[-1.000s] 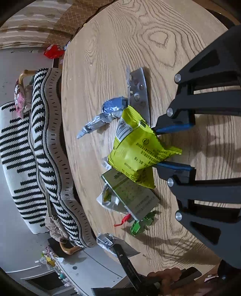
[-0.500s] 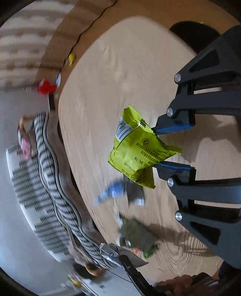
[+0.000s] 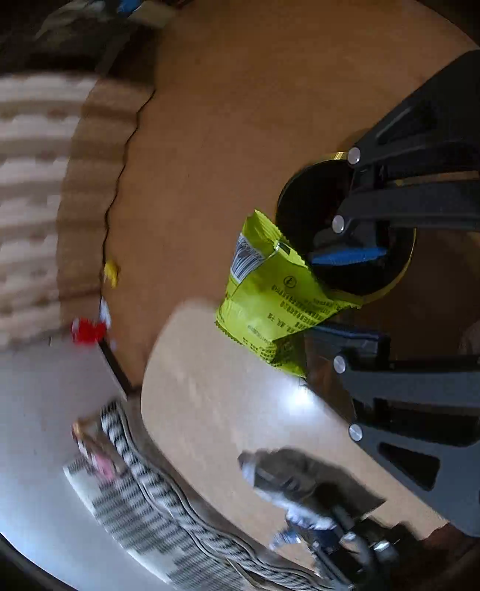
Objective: Collect trash
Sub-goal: 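Carry the wrapper and chip bag over the black bin and open both tools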
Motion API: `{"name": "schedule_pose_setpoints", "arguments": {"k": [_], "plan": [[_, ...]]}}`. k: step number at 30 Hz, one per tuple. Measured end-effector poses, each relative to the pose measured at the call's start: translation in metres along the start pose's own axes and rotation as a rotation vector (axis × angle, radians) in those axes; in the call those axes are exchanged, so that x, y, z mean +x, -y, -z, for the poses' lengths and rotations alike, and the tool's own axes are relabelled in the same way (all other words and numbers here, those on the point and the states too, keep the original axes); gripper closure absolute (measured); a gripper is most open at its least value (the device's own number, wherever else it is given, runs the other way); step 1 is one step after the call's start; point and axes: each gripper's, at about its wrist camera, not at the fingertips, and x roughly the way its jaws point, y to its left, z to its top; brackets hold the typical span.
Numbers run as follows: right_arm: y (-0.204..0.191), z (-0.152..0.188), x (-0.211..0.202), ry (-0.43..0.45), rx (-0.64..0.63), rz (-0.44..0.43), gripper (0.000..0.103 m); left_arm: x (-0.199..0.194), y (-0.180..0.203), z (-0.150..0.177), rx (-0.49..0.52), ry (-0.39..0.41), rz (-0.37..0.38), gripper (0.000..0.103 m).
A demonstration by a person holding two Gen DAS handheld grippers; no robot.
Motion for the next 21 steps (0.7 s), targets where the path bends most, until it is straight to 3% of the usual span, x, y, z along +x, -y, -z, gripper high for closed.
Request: {"name": "schedule_pose_setpoints", "arguments": {"k": [6,13,21], "plan": [[0.065,0.009,0.016,-0.049,0.098,0.046,0.075,0.07,0.066,0.0,0.121,-0.085,0.079,0.066],[0.082,0.007,0.041,-0.105,0.144,0.032,0.075,0.119,0.074,0.0,0.127,-0.167,0.093,0.066],[0.079,0.005,0.048,-0.131,0.143,0.025,0.075,0.136,0.074,-0.006,0.133,-0.189,0.11,0.066]]}}
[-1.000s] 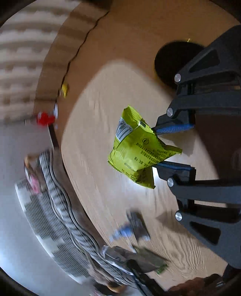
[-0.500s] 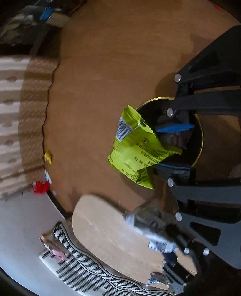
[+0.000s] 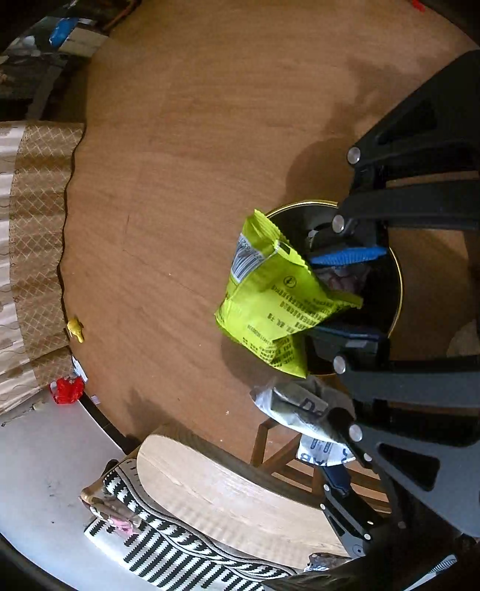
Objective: Collect trash
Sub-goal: 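Carry the wrapper and chip bag over the black bin and open both tools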
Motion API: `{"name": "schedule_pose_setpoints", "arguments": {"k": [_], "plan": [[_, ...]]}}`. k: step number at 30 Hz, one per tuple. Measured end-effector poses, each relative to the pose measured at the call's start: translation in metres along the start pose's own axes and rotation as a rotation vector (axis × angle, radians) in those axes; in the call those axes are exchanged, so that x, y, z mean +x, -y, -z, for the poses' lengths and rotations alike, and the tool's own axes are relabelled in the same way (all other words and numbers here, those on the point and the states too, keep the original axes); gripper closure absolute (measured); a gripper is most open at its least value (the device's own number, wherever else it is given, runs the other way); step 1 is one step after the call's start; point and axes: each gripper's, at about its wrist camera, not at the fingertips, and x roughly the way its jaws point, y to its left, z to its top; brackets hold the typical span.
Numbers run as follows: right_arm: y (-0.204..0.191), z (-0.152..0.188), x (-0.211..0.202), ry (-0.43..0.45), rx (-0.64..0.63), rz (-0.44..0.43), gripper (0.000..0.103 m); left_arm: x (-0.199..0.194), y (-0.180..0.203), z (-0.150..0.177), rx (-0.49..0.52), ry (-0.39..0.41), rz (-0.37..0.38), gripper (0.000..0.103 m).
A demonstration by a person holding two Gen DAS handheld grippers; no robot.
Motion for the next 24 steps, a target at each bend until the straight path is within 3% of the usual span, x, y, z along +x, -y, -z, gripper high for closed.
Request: {"name": "schedule_pose_setpoints", "arguments": {"k": [10,15,20,24], "plan": [[-0.006,-0.003,0.001,0.0,-0.001,-0.001,0.074,0.001,0.001,-0.004,-0.002,-0.007,0.016,0.063],[-0.007,-0.003,-0.004,0.022,0.005,-0.004,0.055,0.0,0.001,-0.004,0.012,-0.009,0.018,0.046],[-0.008,-0.002,-0.009,0.052,0.016,-0.001,0.055,-0.006,0.003,-0.004,0.018,0.003,-0.003,0.022],[-0.008,-0.002,-0.015,0.091,0.029,-0.002,0.055,-0.023,-0.001,-0.003,0.017,0.025,-0.026,0.017]]}}
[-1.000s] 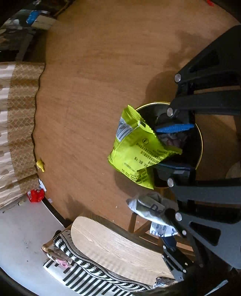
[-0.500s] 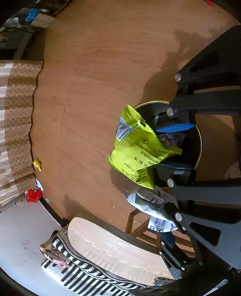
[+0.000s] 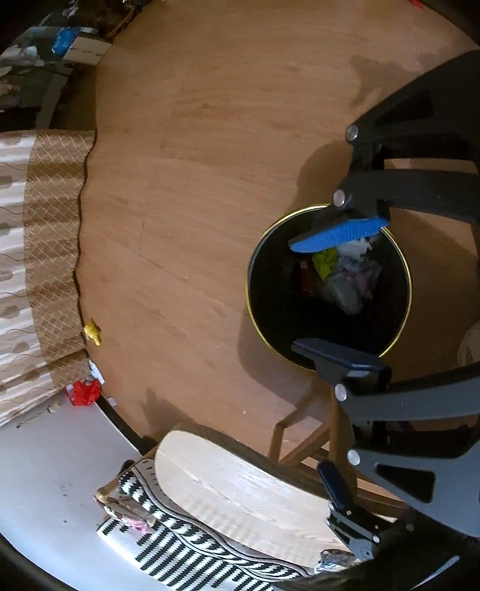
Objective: Collect trash
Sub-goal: 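Carry the wrapper and chip bag over the black bin and open both tools, then move both open tools back over the trash on the table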
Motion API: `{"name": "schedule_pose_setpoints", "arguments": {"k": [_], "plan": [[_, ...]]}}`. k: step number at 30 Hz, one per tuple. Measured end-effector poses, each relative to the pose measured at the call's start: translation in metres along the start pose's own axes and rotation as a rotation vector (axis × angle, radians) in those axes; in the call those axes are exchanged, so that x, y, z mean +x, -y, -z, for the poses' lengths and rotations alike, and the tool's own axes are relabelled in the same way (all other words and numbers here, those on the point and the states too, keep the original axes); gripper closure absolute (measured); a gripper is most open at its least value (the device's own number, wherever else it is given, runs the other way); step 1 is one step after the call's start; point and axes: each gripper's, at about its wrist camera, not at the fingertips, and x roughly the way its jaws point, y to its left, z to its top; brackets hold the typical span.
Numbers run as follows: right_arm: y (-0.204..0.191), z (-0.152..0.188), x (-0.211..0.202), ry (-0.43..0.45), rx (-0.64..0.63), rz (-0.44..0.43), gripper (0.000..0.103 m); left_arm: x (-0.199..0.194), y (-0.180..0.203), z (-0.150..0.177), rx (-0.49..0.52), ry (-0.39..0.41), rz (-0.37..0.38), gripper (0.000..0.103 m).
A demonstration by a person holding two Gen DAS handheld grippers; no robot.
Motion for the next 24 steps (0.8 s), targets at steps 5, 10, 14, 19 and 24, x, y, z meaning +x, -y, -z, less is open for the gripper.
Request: {"name": "schedule_pose_setpoints", "arguments": {"k": [5,10,14,19,24], "plan": [[-0.023,0.002,-0.004,0.005,-0.031,-0.025,0.051,-0.046,-0.019,0.01,-0.022,0.052,-0.052,0.012],[-0.078,0.009,-0.011,0.003,-0.145,-0.081,0.046,-0.11,-0.069,0.046,-0.096,0.089,-0.145,0.011],[-0.15,0.027,-0.014,-0.01,-0.273,-0.156,0.046,-0.163,-0.125,0.089,-0.219,0.132,-0.237,0.011],[-0.255,0.063,-0.015,-0.087,-0.417,-0.307,0.046,-0.247,-0.213,0.179,-0.445,0.201,-0.422,0.011],[-0.361,0.109,-0.027,-0.134,-0.557,-0.453,0.045,-0.309,-0.279,0.274,-0.689,0.228,-0.525,0.011]]}}
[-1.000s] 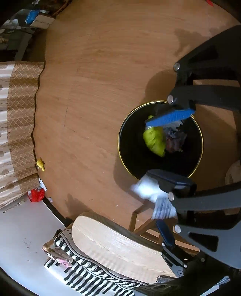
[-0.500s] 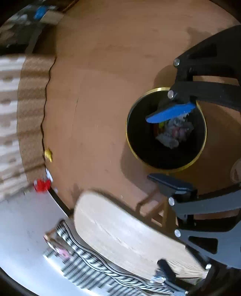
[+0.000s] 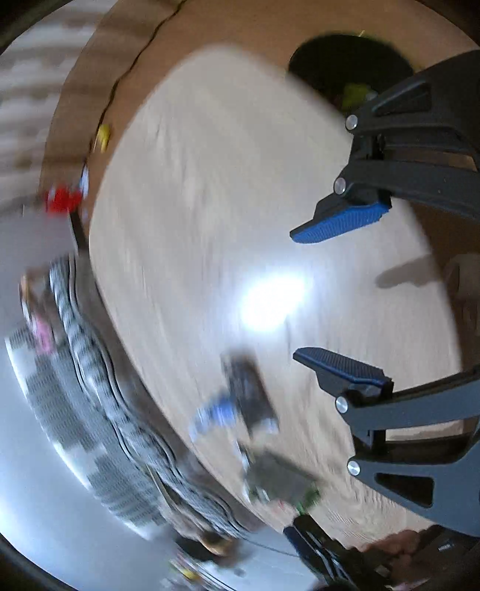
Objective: Collect trash
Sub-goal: 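Move both open tools back over the trash on the table, then grasp the green plastic toy piece with the left tool while the right tool grasps the white cigarette box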
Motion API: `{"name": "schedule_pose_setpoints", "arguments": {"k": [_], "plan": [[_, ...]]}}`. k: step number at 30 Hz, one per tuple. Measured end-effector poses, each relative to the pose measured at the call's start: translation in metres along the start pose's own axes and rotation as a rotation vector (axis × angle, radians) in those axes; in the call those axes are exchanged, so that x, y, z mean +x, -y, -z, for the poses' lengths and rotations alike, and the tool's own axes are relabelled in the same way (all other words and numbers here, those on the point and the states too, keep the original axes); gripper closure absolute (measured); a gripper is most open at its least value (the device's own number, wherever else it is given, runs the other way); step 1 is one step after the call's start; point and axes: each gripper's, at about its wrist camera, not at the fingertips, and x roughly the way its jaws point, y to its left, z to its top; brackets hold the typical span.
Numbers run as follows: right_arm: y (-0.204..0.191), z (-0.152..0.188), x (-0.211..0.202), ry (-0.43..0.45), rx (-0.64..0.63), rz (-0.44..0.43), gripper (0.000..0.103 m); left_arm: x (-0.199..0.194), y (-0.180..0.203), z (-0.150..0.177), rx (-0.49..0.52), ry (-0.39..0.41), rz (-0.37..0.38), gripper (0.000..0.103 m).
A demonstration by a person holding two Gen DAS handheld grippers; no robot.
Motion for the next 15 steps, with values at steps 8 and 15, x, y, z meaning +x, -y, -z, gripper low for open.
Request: {"name": "schedule_pose_setpoints", "arguments": {"k": [8,15], "plan": [[-0.132,-0.007,0.065,-0.162,-0.058,-0.231,0.045,0.001,-0.098,0.023,-0.142,-0.027,-0.095,0.011],[-0.174,-0.023,0.114,-0.277,0.063,-0.312,0.042,0.026,-0.118,0.016,-0.182,-0.044,-0.085,0.01]]}}
